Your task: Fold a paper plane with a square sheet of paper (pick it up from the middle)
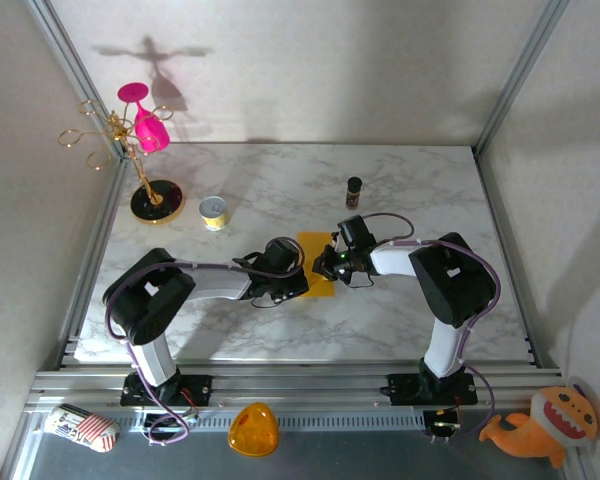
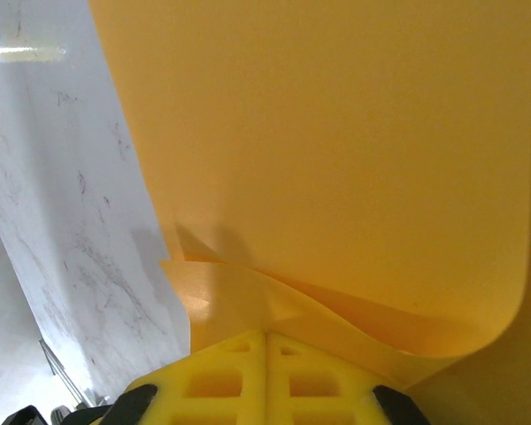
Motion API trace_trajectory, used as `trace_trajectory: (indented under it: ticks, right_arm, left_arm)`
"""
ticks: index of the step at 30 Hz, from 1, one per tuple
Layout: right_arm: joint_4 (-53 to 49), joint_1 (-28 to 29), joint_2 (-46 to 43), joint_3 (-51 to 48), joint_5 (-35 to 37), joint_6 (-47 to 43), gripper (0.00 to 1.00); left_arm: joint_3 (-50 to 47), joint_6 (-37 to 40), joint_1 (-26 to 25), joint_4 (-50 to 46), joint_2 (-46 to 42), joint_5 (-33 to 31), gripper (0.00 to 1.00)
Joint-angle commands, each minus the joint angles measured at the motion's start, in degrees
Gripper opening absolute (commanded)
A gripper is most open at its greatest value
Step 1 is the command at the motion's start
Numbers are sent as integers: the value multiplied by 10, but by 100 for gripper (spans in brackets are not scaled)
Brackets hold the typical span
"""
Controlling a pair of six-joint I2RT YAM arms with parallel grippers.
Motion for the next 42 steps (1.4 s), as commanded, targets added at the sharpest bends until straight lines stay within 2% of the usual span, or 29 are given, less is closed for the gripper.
trace_trajectory:
  ticks: [1,9,19,24,29,35,42]
  right_arm:
    - [-69,1,39,-11,56,-6,3]
    - [-75,1,42,-6,58,-8,3]
    - [-81,2,43,1,57,-12,3]
    - [-79,2,41,1,56,-10,3]
    - [-78,2,42,1,53,-9,3]
    - [-74,3,40,-1,48,-9,3]
    - [-70,4,34,-2,45,-10,4]
  left_arm:
    - [-30,18,-2,-47,5,-13,5]
    - [-62,65,-3,-82,-22,13,2]
    - [-36,133,10,-181,-73,-7,1]
    - [-16,98,24,-101,-125,0,4]
    - [-9,45,24,-12,-85,0,3]
    - [2,18,22,13,-28,7,2]
    - [-2,18,19,-14,-5,-10,1]
